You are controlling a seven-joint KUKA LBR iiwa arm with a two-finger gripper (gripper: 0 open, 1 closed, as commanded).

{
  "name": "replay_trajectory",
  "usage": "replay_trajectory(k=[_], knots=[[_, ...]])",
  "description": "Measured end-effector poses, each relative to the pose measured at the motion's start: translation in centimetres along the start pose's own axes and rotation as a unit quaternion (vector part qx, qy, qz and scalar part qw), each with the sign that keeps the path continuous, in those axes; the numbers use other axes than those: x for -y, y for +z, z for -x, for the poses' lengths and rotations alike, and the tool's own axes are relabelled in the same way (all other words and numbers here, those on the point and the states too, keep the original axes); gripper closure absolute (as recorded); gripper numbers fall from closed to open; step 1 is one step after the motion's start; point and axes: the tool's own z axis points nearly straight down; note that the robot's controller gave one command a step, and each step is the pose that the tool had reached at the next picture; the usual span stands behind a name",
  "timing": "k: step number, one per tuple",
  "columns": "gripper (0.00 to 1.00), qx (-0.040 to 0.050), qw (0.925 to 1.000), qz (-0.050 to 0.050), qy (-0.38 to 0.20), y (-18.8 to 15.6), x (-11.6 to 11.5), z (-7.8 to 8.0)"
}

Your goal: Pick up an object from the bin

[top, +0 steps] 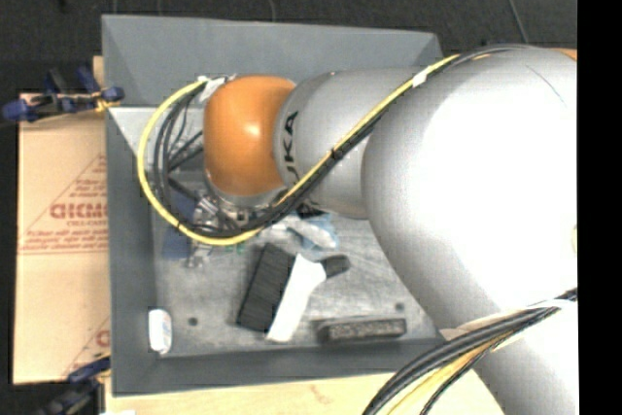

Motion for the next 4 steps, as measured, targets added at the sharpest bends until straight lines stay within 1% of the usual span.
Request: replay_trajectory(k=[1,2,3,4], knots=[[1.0,-0.0001,1.0,0.0,0.004,0.0,0.0,0.0],[1.0,-0.0021,1.0,-0.001,0.006,-0.3,0.0,-0.1],[1.0,-0.0082,0.9999,-0.004,0.006,-1.5,0.1,-0.2],[1.0,-0.0112,0.9999,-0.005,0.006,-3.0,0.1,-0.2]])
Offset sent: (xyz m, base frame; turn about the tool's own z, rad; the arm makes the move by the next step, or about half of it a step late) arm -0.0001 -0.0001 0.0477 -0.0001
